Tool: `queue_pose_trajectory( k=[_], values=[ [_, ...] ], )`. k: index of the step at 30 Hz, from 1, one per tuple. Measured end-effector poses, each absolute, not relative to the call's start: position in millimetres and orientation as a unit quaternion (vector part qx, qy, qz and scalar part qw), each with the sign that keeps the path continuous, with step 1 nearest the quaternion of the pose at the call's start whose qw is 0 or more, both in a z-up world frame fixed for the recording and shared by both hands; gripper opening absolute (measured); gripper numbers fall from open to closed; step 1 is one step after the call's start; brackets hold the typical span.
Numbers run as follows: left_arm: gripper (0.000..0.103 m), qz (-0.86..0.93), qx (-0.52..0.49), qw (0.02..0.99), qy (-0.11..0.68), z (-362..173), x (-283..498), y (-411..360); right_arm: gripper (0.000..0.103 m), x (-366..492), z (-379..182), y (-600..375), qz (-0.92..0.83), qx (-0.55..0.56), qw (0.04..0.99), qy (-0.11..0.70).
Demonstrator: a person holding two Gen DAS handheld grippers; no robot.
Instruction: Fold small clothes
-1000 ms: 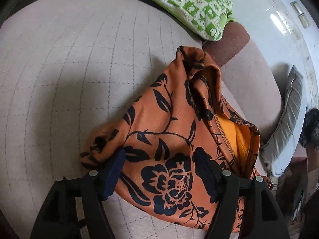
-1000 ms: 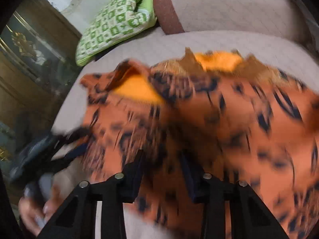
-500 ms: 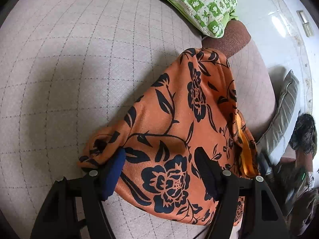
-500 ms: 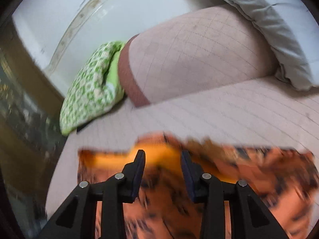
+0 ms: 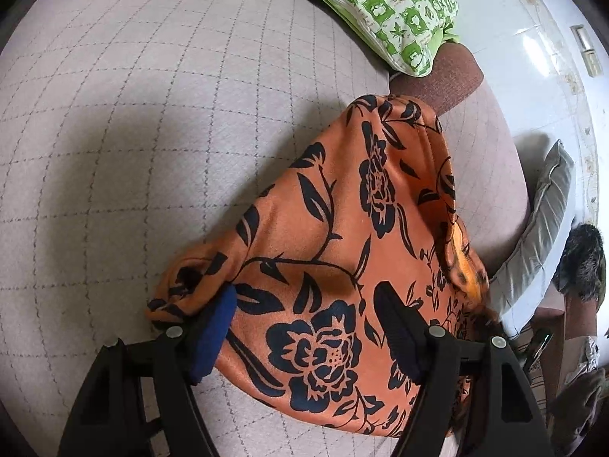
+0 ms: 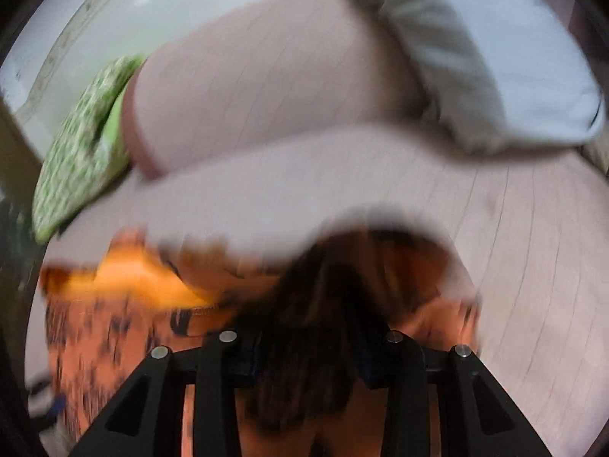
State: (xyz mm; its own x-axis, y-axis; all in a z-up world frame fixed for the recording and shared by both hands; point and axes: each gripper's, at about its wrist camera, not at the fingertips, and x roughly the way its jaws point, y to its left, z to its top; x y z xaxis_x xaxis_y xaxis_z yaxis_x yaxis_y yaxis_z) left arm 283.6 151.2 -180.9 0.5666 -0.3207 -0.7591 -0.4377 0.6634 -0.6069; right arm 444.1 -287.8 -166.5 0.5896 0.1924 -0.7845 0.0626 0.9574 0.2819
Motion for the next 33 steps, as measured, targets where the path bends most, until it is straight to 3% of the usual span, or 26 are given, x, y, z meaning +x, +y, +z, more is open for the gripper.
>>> queue_pose_trajectory(
  k=[5, 13, 21, 27, 33],
  values=[
    [0.076, 0.035, -0.417, 0.78, 0.465, -181, 285, 152, 0.04, 455, -141, -292, 0.032, 0.218, 0.884, 0.413],
    [0.076, 0.03, -0.415, 0.783, 0.462, -180, 281, 152, 0.04, 413, -132, -107, 0.281, 0.09, 0.842, 0.452],
    [0.076, 0.008, -0.438, 0.769, 0.466, -184, 281, 161, 0.04, 455, -163, 3, 0.292, 0.072, 0.82, 0.487],
    [0.076, -0.021, -0.458, 0.753, 0.473, -186, 282, 171, 0.04, 495, -188, -9, 0.243, 0.147, 0.83, 0.48],
    [0.076, -0.008, -0.447, 0.766, 0.462, -171, 272, 178, 0.04, 455, -161, -53, 0.252, 0.172, 0.839, 0.451]
  ],
)
